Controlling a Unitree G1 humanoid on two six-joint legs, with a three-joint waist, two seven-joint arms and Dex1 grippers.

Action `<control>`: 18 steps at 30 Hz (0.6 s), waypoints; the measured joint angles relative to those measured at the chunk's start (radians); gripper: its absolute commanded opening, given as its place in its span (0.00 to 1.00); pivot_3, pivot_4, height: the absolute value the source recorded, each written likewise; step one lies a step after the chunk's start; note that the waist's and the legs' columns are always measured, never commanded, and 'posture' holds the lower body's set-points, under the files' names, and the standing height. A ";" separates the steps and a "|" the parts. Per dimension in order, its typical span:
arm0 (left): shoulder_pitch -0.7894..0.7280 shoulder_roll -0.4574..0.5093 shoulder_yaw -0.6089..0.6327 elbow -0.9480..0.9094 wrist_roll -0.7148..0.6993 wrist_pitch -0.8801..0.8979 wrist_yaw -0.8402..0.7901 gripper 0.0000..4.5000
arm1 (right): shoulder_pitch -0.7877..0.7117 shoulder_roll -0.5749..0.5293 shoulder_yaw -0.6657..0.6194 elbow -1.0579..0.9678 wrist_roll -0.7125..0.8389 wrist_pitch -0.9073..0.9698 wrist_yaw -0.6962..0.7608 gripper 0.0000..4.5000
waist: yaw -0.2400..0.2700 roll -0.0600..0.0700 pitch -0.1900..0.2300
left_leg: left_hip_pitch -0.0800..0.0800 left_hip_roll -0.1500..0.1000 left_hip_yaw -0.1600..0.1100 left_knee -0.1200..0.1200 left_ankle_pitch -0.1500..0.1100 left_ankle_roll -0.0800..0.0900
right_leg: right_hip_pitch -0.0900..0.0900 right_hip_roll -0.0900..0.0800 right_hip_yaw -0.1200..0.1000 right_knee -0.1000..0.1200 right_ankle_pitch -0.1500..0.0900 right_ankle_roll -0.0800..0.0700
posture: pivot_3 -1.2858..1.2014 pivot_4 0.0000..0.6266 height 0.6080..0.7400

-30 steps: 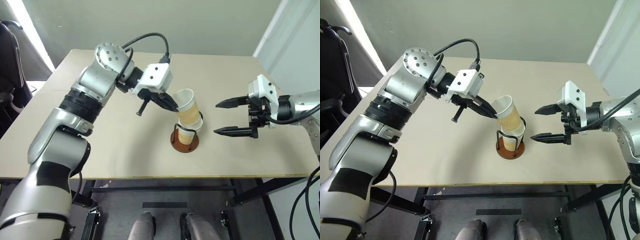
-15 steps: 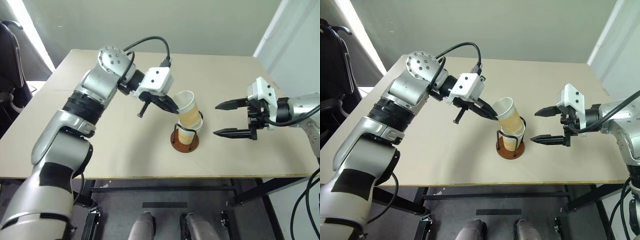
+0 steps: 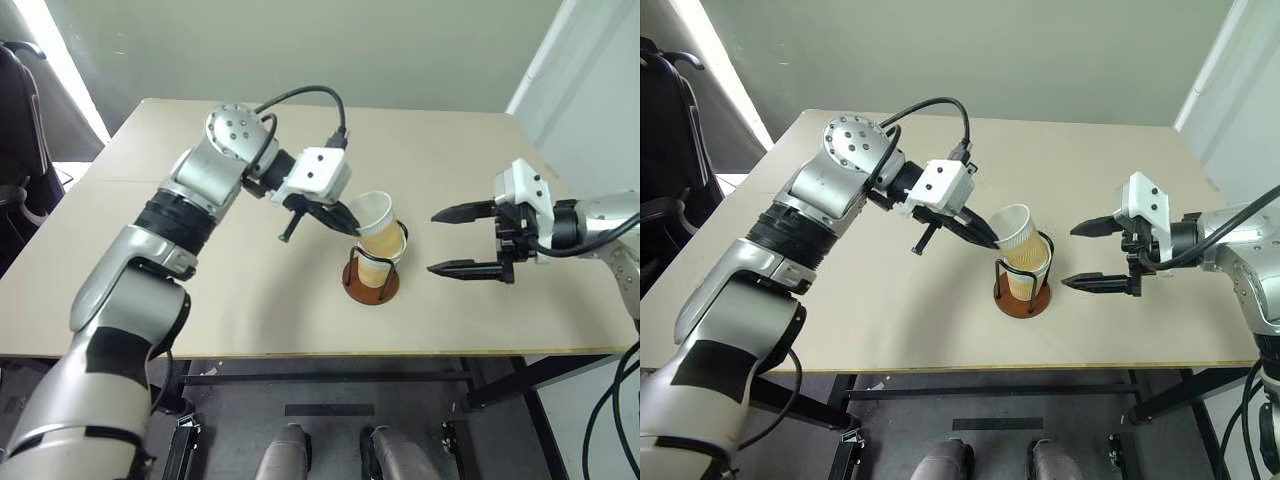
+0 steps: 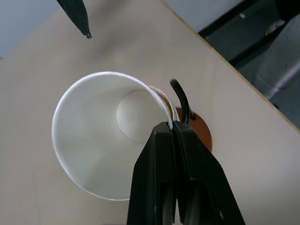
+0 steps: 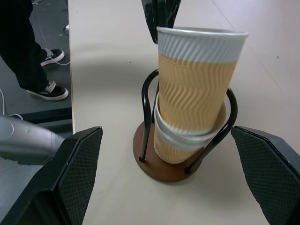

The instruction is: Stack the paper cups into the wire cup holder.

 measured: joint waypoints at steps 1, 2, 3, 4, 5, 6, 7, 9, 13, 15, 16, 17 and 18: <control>-0.001 0.005 -0.007 0.001 0.003 -0.011 0.000 0.01 | 0.000 -0.001 -0.001 0.000 0.000 0.000 0.000 1.00 | 0.000 0.000 0.000 | 0.000 0.000 0.000 0.000 0.000 0.000 | 0.000 0.000 0.000 0.000 0.000 0.000 | 0.52 0.24 1.00; -0.004 0.008 -0.013 0.004 0.005 -0.019 0.000 0.01 | 0.000 -0.002 -0.002 0.000 0.000 0.000 0.000 1.00 | 0.000 0.000 0.000 | 0.000 0.000 0.000 0.000 0.000 0.000 | 0.000 0.000 0.000 0.000 0.000 0.000 | 0.52 0.24 1.00; -0.009 0.011 -0.019 0.011 0.008 -0.029 0.000 0.01 | 0.000 -0.002 -0.002 0.000 0.000 0.000 0.000 1.00 | 0.000 0.000 0.000 | 0.000 0.000 0.000 0.000 0.000 0.000 | 0.000 0.000 0.000 0.000 0.000 0.000 | 0.52 0.24 1.00; -0.012 0.011 -0.021 0.018 0.010 -0.035 0.000 0.01 | 0.000 -0.002 -0.002 0.000 0.000 0.000 0.000 1.00 | 0.000 0.000 0.000 | 0.000 0.000 0.000 0.000 0.000 0.000 | 0.000 0.000 0.000 0.000 0.000 0.000 | 0.52 0.24 1.00; -0.015 0.011 -0.021 0.027 0.013 -0.043 0.000 0.01 | 0.000 -0.002 -0.002 0.001 0.000 0.000 0.001 1.00 | 0.000 0.000 0.000 | 0.000 0.000 0.000 0.000 0.000 0.000 | 0.000 0.000 0.000 0.000 0.000 0.000 | 0.52 0.24 1.00; -0.020 0.010 -0.021 0.035 0.016 -0.046 0.000 0.01 | 0.000 -0.002 -0.002 0.001 0.000 0.000 0.001 1.00 | 0.000 0.000 0.000 | 0.000 0.000 0.000 0.000 0.000 0.000 | 0.000 0.000 0.000 0.000 0.000 0.000 | 0.52 0.24 1.00; -0.025 0.008 -0.021 0.045 0.019 -0.049 0.000 0.01 | 0.000 -0.002 -0.002 0.002 0.000 0.000 0.001 1.00 | 0.000 0.000 0.000 | 0.000 0.000 0.000 0.000 0.000 0.000 | 0.000 0.000 0.000 0.000 0.000 0.000 | 0.52 0.24 1.00; -0.031 -0.004 -0.017 0.068 0.026 -0.052 0.000 0.09 | 0.000 -0.002 -0.002 0.003 0.000 0.000 0.002 1.00 | 0.000 0.000 0.000 | 0.000 0.000 0.000 0.000 0.000 0.000 | 0.000 0.000 0.000 -0.001 0.000 0.000 | 0.52 0.24 1.00; -0.034 -0.049 0.017 0.117 0.050 -0.053 0.000 0.36 | 0.000 -0.002 -0.002 0.005 0.000 -0.001 0.004 1.00 | 0.001 0.000 0.000 | 0.000 0.000 0.000 0.000 0.000 0.000 | 0.001 0.000 0.000 -0.001 0.000 0.000 | 0.52 0.24 1.00; -0.046 -0.070 0.046 0.138 0.065 -0.052 0.000 0.51 | 0.000 -0.002 -0.002 0.006 0.000 -0.001 0.006 1.00 | 0.001 0.000 0.000 | 0.000 0.000 0.000 0.000 0.000 0.000 | 0.001 0.000 0.000 -0.002 0.000 0.000 | 0.52 0.24 1.00; -0.052 -0.074 0.059 0.141 0.067 -0.052 0.000 0.59 | 0.000 -0.002 -0.002 0.007 0.000 -0.001 0.006 1.00 | 0.001 0.000 0.000 | 0.000 0.000 0.000 0.000 0.000 0.001 | 0.001 0.000 0.000 -0.002 0.000 0.000 | 0.52 0.24 1.00; -0.058 -0.080 0.072 0.147 0.070 -0.051 0.000 0.67 | 0.000 -0.003 -0.002 0.008 0.000 -0.001 0.007 1.00 | 0.001 0.000 0.000 | 0.000 0.000 0.000 0.000 0.000 0.001 | 0.001 0.000 0.000 -0.002 0.000 0.000 | 0.52 0.24 1.00; -0.066 -0.088 0.090 0.156 0.073 -0.048 0.000 0.74 | 0.000 -0.003 -0.002 0.008 0.000 -0.001 0.007 1.00 | 0.001 0.000 0.000 | 0.000 0.000 0.000 0.000 0.000 0.001 | 0.001 0.000 0.000 -0.002 0.001 0.001 | 0.52 0.24 1.00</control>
